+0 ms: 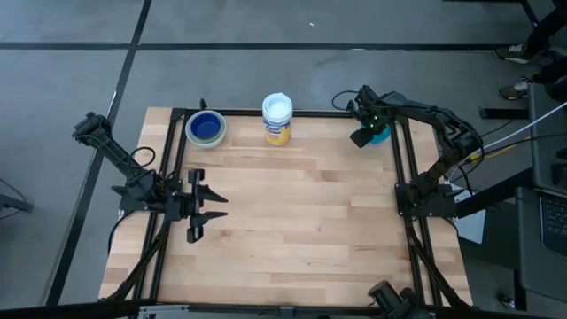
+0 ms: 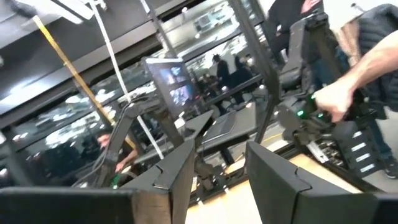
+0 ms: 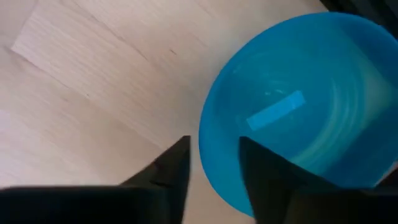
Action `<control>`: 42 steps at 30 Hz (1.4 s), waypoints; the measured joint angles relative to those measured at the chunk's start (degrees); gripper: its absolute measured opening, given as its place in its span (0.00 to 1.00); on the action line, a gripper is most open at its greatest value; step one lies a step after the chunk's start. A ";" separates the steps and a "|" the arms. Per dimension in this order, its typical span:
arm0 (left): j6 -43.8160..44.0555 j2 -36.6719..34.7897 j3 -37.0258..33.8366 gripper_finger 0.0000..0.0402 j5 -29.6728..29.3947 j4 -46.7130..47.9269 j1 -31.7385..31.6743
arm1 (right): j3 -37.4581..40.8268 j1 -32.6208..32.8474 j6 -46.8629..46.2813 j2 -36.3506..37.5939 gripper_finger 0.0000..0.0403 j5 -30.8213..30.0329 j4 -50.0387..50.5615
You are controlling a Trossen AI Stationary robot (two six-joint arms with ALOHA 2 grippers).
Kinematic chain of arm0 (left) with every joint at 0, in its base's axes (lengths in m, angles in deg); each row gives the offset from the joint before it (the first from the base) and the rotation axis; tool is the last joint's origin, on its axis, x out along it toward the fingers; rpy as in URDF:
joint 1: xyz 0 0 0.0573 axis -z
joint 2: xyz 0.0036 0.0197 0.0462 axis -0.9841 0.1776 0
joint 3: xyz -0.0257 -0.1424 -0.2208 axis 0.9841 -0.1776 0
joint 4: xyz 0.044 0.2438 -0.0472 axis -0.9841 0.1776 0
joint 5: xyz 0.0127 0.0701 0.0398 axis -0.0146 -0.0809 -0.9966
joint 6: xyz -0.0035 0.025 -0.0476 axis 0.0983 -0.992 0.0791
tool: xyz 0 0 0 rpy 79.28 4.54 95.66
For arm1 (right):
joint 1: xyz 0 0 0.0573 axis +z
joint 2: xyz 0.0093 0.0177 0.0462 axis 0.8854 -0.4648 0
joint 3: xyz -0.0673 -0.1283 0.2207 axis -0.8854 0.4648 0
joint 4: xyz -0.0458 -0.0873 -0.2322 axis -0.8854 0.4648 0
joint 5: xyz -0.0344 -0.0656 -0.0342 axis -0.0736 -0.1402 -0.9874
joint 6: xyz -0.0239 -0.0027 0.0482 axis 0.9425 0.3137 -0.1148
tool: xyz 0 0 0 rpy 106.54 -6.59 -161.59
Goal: Nest bowls inside each other
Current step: Stack the light blue bowl on the dark blue bowl
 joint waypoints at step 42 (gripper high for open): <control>6.52 15.04 3.06 0.35 -38.90 0.29 13.12 | 5.60 75.15 -14.97 11.13 0.00 3.34 -4.37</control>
